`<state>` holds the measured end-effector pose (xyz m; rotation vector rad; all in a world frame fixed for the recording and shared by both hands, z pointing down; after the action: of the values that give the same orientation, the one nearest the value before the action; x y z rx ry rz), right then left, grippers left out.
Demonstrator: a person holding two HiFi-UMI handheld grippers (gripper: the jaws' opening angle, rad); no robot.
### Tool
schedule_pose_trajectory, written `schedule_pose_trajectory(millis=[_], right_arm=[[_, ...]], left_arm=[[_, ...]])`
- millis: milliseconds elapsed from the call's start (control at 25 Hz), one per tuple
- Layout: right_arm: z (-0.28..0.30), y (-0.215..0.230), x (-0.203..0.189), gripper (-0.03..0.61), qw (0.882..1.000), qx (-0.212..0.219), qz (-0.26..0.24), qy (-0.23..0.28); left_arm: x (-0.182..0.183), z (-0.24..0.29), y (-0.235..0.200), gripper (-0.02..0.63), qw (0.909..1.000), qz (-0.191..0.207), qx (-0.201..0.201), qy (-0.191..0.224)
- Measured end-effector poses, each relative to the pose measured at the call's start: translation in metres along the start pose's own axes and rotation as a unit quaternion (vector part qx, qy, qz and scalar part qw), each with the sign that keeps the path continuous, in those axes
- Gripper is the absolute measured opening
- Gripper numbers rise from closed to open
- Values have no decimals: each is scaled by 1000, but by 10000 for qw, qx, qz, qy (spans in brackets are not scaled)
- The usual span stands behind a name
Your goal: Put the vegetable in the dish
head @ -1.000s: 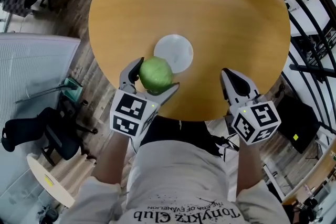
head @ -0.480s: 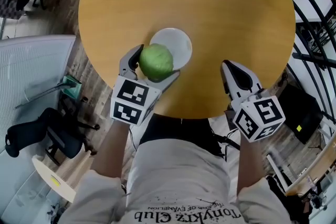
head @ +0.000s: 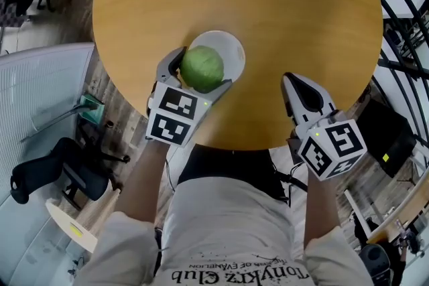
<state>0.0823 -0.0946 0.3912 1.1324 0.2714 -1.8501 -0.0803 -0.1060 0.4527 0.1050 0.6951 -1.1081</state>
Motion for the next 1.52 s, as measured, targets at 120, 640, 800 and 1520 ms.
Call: schedule_pose_trajectory(millis=[120, 640, 800, 1520], right_arm=[[1, 2, -9, 17, 10000, -2, 38, -37], [6, 7, -18, 17, 9999, -7, 157, -65], [5, 8, -23, 17, 9998, -23, 184, -116], [10, 13, -30, 17, 9994, -27, 306, -171]], left_arm=[[-6, 12, 0, 502, 9999, 110, 29, -114], [-22, 49, -5, 502, 9978, 332, 51, -566], [-25, 56, -5, 502, 9968, 460, 74, -652], [-31, 82, -4, 502, 9873, 1033, 101, -1205]])
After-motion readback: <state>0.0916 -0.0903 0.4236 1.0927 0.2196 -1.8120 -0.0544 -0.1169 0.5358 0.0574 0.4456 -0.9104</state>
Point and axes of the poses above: the fingertips, and each gripper's own axes: z forward along the fingers, y to its right, x out of its top, the point moved 2 cm from there along -z, backward along the fingers, and after that the axes turned 11 degrees about -z, right-handed, at the moved point
